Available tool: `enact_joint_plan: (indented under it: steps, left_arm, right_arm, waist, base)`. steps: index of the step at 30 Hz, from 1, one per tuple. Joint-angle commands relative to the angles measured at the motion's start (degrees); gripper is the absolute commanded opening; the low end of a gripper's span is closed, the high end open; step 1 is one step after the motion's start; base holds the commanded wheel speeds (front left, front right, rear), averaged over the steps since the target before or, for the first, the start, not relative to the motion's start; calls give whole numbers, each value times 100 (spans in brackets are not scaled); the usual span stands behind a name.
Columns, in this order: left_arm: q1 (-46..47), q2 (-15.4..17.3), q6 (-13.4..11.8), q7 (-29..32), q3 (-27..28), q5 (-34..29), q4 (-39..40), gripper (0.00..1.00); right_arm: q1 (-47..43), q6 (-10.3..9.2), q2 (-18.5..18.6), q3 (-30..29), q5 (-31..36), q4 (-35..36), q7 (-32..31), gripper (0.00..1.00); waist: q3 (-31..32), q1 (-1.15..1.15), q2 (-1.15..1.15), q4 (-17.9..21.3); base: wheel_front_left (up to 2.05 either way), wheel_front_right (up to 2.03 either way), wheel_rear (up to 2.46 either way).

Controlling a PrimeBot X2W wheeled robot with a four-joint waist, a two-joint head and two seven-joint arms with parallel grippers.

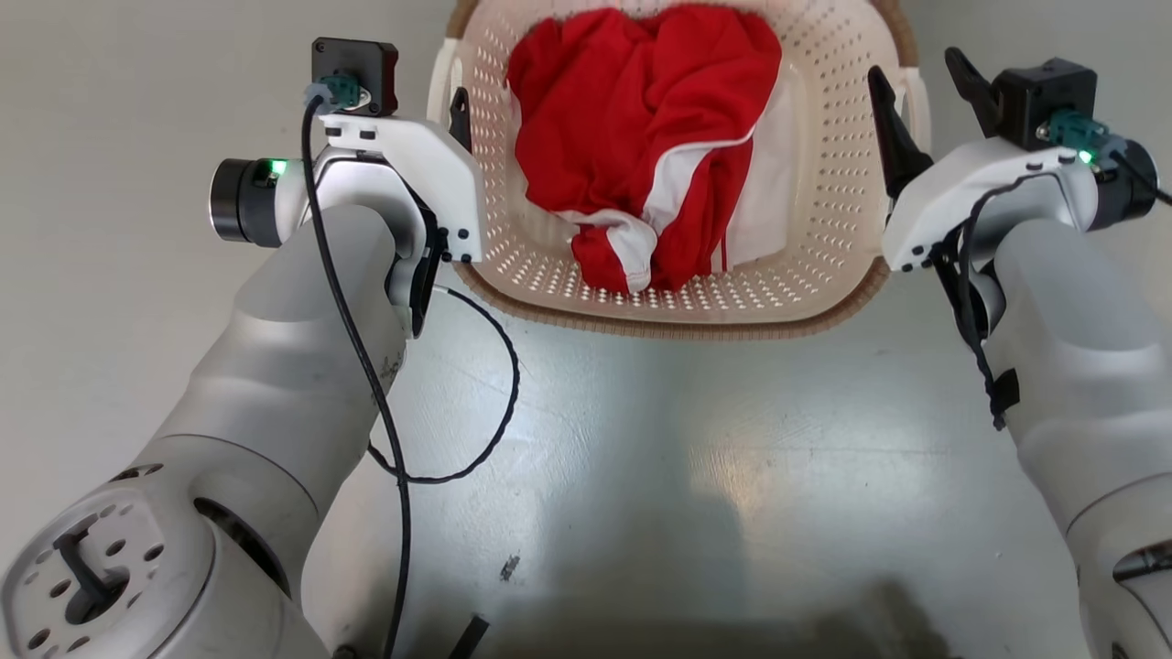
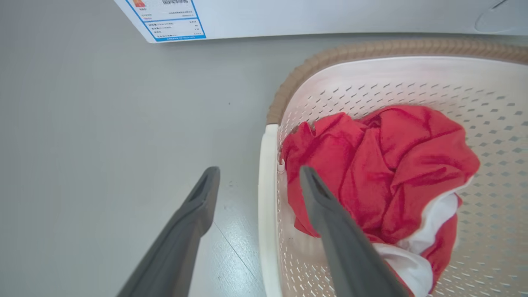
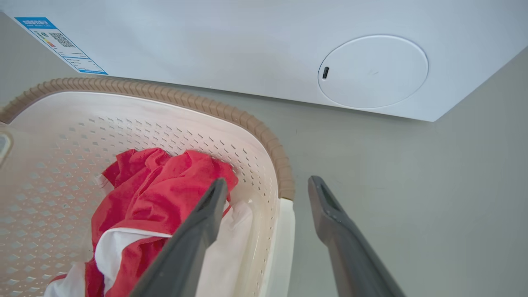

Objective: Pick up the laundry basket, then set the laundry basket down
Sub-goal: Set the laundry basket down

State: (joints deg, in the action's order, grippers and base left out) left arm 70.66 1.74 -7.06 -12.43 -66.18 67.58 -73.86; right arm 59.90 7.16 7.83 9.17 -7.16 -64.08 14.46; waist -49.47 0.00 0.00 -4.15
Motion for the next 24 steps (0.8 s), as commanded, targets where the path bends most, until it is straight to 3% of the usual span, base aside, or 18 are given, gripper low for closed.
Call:
enact_joint_plan:
  steps: [1,13,24]
  left_arm:
    - [-120,116,-18,-68,72,16,-3,100]
    - [-630,115,126,-251,308,50,108,100]
    - [-1429,451,25,-256,1401,-622,1047,100]
  right_arm:
    - [-290,33,-159,26,78,121,53,100]
    - [-1029,33,-257,-579,551,905,53,100]
    - [-1832,33,-279,-693,713,1353,53,100]
  waist:
    - [105,0,0,-6]
    - [1231,0,0,-24]
    - [2447,0,0,-86]
  base:
    - [0,0,0]
    - [0,0,0]
    - [0,0,0]
